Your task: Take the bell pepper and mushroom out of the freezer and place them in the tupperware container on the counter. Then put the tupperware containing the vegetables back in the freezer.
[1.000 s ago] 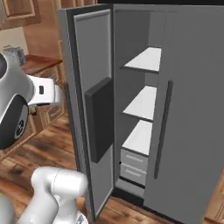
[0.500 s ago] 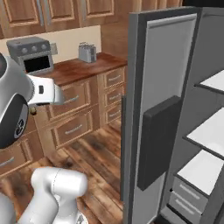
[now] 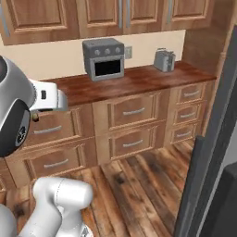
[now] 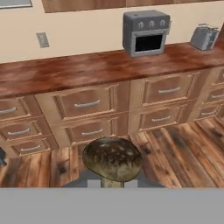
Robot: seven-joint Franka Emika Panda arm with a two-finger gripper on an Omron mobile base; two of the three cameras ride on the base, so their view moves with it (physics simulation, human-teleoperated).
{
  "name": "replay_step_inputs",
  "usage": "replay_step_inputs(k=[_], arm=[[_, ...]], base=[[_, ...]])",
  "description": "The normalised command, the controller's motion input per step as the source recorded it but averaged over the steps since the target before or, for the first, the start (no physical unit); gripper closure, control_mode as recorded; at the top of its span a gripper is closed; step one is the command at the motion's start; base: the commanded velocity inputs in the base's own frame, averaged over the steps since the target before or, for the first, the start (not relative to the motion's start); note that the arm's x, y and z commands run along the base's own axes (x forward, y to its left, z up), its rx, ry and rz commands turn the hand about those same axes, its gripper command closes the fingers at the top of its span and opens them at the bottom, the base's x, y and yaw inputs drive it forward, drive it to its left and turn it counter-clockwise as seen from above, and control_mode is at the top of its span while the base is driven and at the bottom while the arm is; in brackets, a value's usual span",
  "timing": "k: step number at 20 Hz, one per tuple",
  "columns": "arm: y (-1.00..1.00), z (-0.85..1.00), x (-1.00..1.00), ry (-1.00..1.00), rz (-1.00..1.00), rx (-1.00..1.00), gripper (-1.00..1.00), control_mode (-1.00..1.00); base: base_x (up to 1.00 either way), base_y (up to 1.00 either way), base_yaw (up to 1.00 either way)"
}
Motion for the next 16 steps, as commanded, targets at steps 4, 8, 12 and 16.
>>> replay_step_inputs(k=[4, 8, 12, 16], arm=[[0.0, 0.0, 0.0, 0.0, 0.0, 0.0, 1.0, 1.0], [0.0, 0.0, 0.0, 0.0, 0.0, 0.0, 1.0, 1.0], [0.0, 0.0, 0.0, 0.0, 0.0, 0.0, 1.0, 1.0], [0.0, 0.0, 0.0, 0.0, 0.0, 0.0, 1.0, 1.0]], base=[[-0.71, 0.94, 0.56], [-0.16, 1.0, 0.46], [0.01, 1.0, 0.56], [0.29, 0.71, 0.69]])
